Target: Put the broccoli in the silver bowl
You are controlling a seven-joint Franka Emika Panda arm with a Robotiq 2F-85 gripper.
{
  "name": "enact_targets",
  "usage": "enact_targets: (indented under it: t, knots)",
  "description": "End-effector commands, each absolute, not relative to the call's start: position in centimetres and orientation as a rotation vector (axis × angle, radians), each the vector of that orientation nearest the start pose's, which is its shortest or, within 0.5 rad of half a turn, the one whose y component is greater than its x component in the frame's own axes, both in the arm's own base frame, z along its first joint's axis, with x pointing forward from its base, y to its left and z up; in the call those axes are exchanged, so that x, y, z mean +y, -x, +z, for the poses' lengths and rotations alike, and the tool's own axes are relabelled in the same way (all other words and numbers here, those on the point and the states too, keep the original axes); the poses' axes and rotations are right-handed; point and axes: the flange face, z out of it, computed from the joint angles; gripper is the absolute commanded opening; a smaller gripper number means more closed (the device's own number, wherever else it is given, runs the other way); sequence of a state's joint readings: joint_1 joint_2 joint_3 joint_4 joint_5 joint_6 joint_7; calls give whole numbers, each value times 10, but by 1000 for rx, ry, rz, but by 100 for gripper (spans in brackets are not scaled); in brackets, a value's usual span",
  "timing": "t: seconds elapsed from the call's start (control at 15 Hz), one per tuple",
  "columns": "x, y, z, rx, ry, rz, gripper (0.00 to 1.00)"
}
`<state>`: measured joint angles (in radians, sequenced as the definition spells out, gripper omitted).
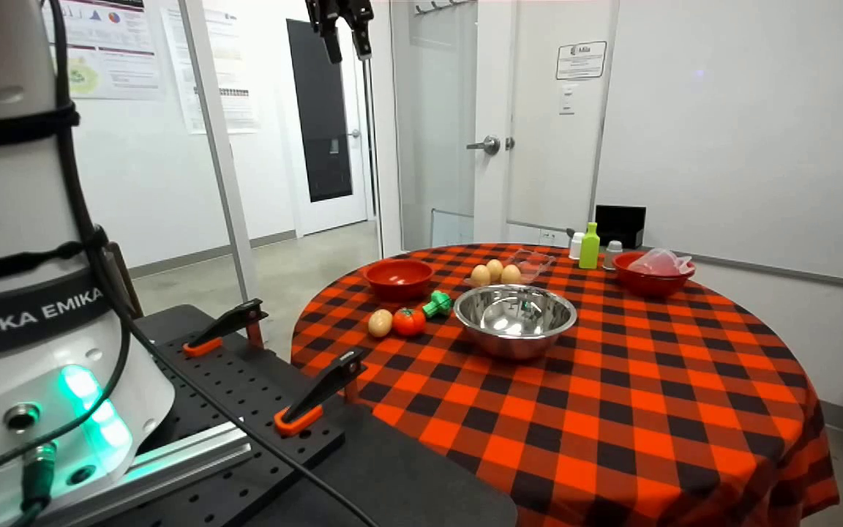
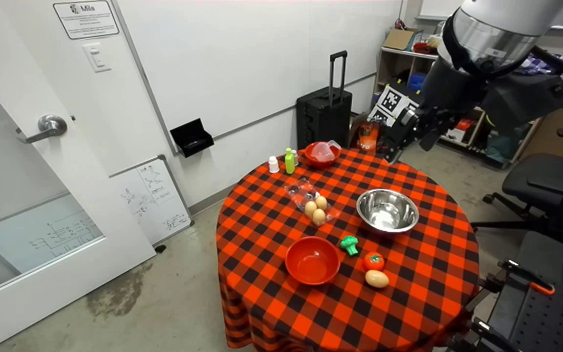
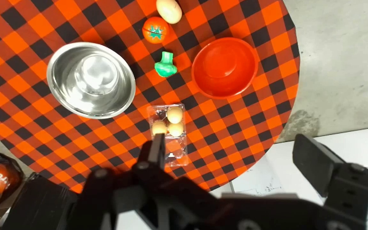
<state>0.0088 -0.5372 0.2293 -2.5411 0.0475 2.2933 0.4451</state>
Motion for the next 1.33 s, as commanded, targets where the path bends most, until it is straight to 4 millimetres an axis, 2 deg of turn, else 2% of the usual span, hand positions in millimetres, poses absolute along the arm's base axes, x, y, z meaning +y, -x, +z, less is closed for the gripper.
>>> enact_targets:
  t: [0.0, 0.27, 0.73, 1.27]
  knots:
    - [91, -408, 448, 473, 3070, -429, 100]
    - [83, -423, 390, 508, 3049, -332, 100]
    - [79, -452, 281, 540, 3020, -181, 100]
    - [65, -486, 174, 542, 3066, -63, 100]
